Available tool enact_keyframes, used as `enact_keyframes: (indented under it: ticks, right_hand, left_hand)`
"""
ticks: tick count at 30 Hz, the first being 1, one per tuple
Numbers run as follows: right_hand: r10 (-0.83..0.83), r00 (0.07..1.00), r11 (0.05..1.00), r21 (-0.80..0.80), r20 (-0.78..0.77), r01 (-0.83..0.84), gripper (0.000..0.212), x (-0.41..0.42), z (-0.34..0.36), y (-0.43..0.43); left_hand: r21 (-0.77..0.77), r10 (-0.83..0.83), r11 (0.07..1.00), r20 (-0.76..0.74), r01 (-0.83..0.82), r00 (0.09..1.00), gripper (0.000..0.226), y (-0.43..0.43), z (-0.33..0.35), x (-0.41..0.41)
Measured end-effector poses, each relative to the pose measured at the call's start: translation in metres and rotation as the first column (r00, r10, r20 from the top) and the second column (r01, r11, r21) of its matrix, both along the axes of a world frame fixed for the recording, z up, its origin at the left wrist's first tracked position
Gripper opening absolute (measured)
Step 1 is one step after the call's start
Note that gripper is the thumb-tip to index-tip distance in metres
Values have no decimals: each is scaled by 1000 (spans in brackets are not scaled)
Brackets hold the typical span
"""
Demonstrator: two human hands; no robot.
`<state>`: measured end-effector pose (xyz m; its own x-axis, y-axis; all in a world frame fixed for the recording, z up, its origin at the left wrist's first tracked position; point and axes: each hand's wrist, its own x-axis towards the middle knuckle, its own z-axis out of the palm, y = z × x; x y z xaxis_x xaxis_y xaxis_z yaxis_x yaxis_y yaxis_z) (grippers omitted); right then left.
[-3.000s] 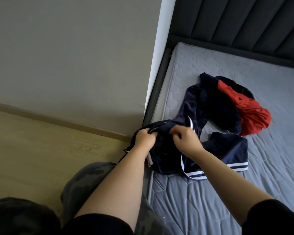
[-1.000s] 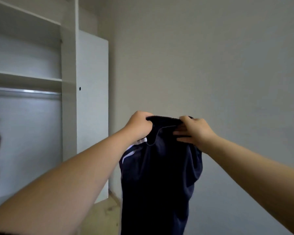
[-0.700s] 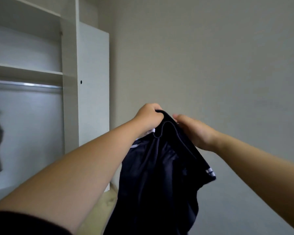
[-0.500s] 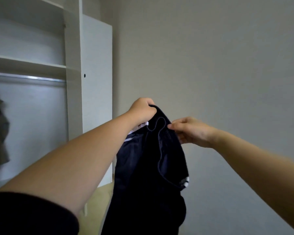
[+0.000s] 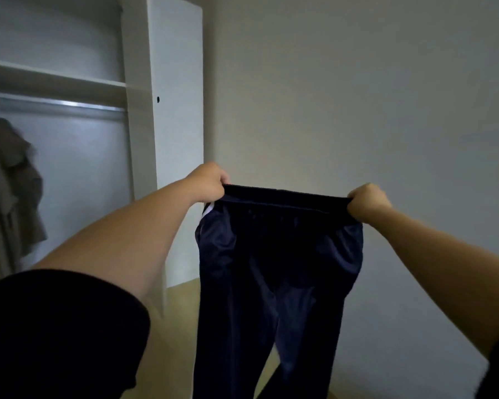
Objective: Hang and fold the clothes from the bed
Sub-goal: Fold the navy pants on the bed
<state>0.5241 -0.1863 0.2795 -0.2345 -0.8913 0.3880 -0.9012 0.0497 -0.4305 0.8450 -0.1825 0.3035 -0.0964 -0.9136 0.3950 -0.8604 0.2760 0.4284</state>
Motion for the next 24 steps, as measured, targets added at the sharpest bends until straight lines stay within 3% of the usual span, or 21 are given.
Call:
enact_keyframes:
  ticks: [2, 3, 6, 9, 12, 15, 17, 19, 21, 24]
  right_hand:
    - [21, 989, 1000, 10, 147, -22, 18, -2, 1, 0]
    - [60, 954, 997, 23, 295, -70, 19, -4, 2, 3]
    - [239, 698, 928, 54, 676, -370, 21, -8, 1, 17]
    - [273, 455, 860, -4, 848, -509, 30, -8, -2, 24]
    - [269, 359, 851, -47, 894, -522, 33, -7, -5, 26]
    - [330, 307, 744, -46, 893, -667, 56, -16, -11, 28]
    - [400, 294, 661, -50, 868, -749, 44, -27, -16, 29]
    - [441, 302, 624, -47, 845, -780, 32, -36, -19, 27]
    - [436, 269, 645, -90, 859, -759, 33, -38, -21, 25]
    - [490, 126, 647, -263, 862, -716, 28, -27, -19, 29]
  left_hand:
    - [82, 2, 997, -121, 8, 993, 18, 0, -8, 2]
    - [130, -6, 991, -252, 40, 968, 18, 1, -11, 2]
    - [224, -10, 952, -660, 210, 751, 28, 2, -20, 7]
    - [216, -52, 882, -838, 419, 544, 31, 2, -31, 12]
    - [227, -36, 833, -888, 505, 459, 25, 3, -35, 5]
    - [268, -62, 782, -865, 562, 498, 51, 0, -37, 9]
    - [294, -96, 717, -857, 632, 507, 67, -2, -43, 18]
    - [287, -174, 651, -845, 703, 506, 54, -4, -50, 29]
    - [288, -293, 589, -795, 755, 531, 40, -3, -53, 31]
    - [270, -383, 586, -738, 764, 555, 46, 0, -45, 22]
